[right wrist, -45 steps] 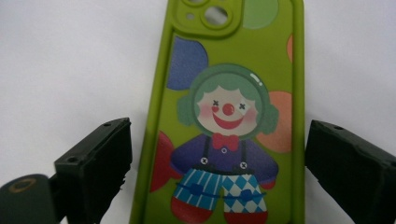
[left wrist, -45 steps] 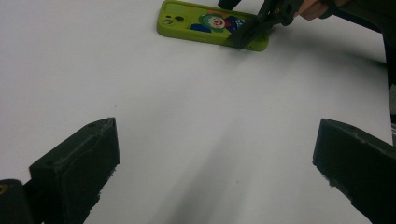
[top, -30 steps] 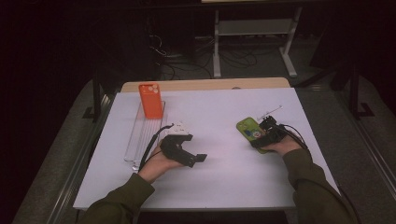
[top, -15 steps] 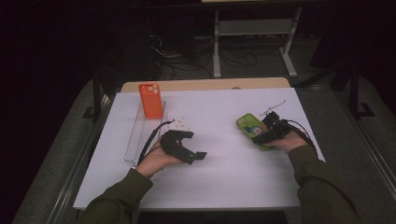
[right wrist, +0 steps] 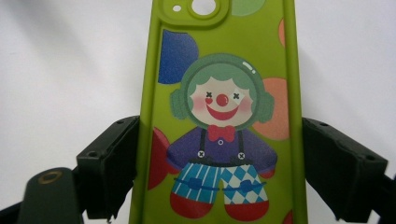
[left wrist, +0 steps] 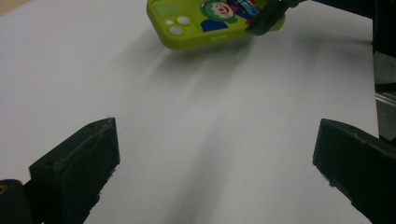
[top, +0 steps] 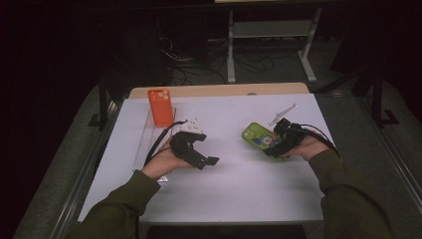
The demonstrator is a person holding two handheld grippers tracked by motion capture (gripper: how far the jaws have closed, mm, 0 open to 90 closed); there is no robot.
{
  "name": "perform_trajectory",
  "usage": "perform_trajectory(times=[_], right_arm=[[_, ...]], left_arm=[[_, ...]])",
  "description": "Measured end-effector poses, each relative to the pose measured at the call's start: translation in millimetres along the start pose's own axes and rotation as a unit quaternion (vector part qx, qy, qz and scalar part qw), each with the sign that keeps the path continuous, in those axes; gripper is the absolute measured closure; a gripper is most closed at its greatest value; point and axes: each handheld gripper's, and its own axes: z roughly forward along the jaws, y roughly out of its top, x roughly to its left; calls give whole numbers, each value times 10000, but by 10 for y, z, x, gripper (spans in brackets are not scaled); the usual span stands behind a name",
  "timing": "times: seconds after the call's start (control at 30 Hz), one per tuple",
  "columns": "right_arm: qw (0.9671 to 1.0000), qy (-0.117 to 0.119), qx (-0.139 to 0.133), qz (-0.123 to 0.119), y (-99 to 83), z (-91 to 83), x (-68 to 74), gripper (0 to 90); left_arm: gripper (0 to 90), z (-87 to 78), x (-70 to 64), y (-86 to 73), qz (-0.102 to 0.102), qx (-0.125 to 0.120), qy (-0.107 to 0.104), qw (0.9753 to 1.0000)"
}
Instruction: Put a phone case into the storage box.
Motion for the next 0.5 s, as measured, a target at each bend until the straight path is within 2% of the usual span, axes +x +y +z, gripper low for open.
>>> perform_trajectory(times=[0.17, 0.2, 0.33, 0.5], right_arm=[[9993, 208, 54, -302, 40, 25, 81, 155], [9987, 223, 48, -449, 45, 38, 89, 155], [9964, 309, 46, -786, 85, 56, 142, 155], [9933, 559, 61, -1010, 132, 75, 218, 155]], left_arm=[[3, -24, -2, 42, 172, 94, -49, 9998], [3, -23, -1, 46, 187, 73, -66, 9998], [3, -13, -9, 57, 318, 152, -149, 9993], [3, 11, -23, 77, 359, 166, -253, 9989]])
